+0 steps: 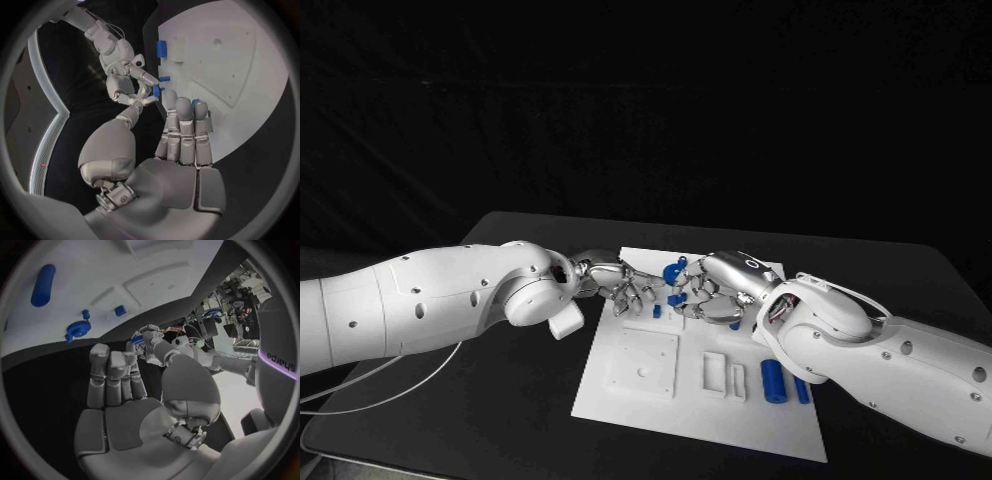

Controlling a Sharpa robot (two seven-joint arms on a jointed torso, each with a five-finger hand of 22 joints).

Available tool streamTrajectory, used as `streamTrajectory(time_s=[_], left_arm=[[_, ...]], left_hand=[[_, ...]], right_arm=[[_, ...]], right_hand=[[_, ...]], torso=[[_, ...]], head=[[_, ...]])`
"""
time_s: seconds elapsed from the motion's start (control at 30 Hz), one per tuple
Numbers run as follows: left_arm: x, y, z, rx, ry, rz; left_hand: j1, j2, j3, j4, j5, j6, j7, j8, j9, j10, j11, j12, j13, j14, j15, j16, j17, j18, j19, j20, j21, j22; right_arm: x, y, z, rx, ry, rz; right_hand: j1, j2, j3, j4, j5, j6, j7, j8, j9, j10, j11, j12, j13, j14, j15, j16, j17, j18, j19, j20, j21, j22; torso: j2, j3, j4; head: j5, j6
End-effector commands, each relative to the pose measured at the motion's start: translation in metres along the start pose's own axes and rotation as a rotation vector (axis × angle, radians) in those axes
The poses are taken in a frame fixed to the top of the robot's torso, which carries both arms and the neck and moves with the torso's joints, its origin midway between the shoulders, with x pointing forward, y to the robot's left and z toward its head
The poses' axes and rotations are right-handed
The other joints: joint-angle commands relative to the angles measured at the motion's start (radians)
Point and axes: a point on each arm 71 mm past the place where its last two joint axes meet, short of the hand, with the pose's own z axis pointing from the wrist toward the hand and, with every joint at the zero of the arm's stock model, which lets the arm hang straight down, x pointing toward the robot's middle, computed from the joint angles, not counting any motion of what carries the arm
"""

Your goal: Assemble the parts on the task board

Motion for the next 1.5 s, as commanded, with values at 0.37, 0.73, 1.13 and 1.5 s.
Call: streamTrajectory(time_s=[0.37, 0.73, 1.13, 1.5], left_arm=[[0.0098, -0.0043, 0.0035, 0.005, 0.063, -0.024], [0.0130, -0.0068, 0.0054, 0.012, 0.071, -0.022], [0.0160, -0.0096, 0.0068, 0.032, 0.082, -0.023], [0.0156, -0.0092, 0.0069, 0.031, 0.085, -0.020]], left_hand=[[0.045, 0.026, -0.014, -0.008, 0.000, -0.013, 0.004, -0.018, -0.014, 0.000, 0.008, -0.007, 0.011, -0.008, 0.002, 0.007, 0.007, 0.009, -0.001, -0.060, 0.009, 0.010], [0.110, 0.071, -0.031, -0.055, 0.049, -0.006, 0.005, -0.023, -0.026, 0.001, 0.010, -0.012, 0.023, -0.008, 0.004, 0.009, 0.011, 0.007, -0.001, -0.056, 0.010, 0.018], [0.156, 0.129, -0.020, -0.128, 0.098, 0.017, 0.000, -0.017, -0.034, 0.011, 0.004, -0.015, 0.036, -0.004, -0.001, 0.011, 0.015, 0.003, 0.004, -0.058, 0.009, 0.024], [0.176, 0.133, 0.058, -0.139, 0.078, 0.049, -0.006, -0.005, -0.035, 0.021, -0.001, -0.019, 0.044, 0.002, -0.006, 0.015, 0.018, -0.004, 0.011, -0.061, 0.010, 0.030]], right_arm=[[-0.0004, 0.0055, 0.0033, -0.014, -0.009, 0.001], [0.0003, 0.0079, 0.0047, -0.021, -0.006, 0.003], [0.0015, 0.0089, 0.0067, -0.019, 0.001, 0.004], [0.0022, 0.0089, 0.0077, -0.018, 0.005, 0.001]], right_hand=[[0.000, -0.015, 0.010, 0.002, 0.008, 0.008, 0.003, 0.004, 0.002, 0.007, -0.001, -0.001, -0.002, 0.003, -0.004, 0.004, -0.002, 0.031, 0.008, -0.002, 0.005, 0.012], [-0.003, -0.018, 0.010, 0.003, 0.016, 0.007, 0.003, 0.003, 0.002, 0.007, -0.001, -0.001, -0.002, 0.004, -0.004, 0.003, -0.003, 0.031, 0.008, -0.002, 0.005, 0.012], [-0.003, -0.017, 0.011, 0.003, 0.017, 0.007, 0.003, 0.003, 0.002, 0.007, -0.001, -0.001, -0.002, 0.004, -0.004, 0.003, -0.003, 0.031, 0.009, -0.003, 0.005, 0.012], [0.001, -0.016, 0.015, 0.000, 0.013, 0.006, 0.003, 0.003, 0.002, 0.007, -0.001, -0.002, -0.002, 0.004, -0.004, 0.003, -0.004, 0.031, 0.009, -0.004, 0.005, 0.012]], torso=[[0.000, -0.0010, 0.0000], [0.000, -0.0008, -0.0004], [0.000, -0.0010, -0.0001], [0.000, -0.0012, 0.0001]], head=[[-0.003, -0.005], [-0.003, -0.010], [-0.001, -0.014], [0.000, -0.018]])
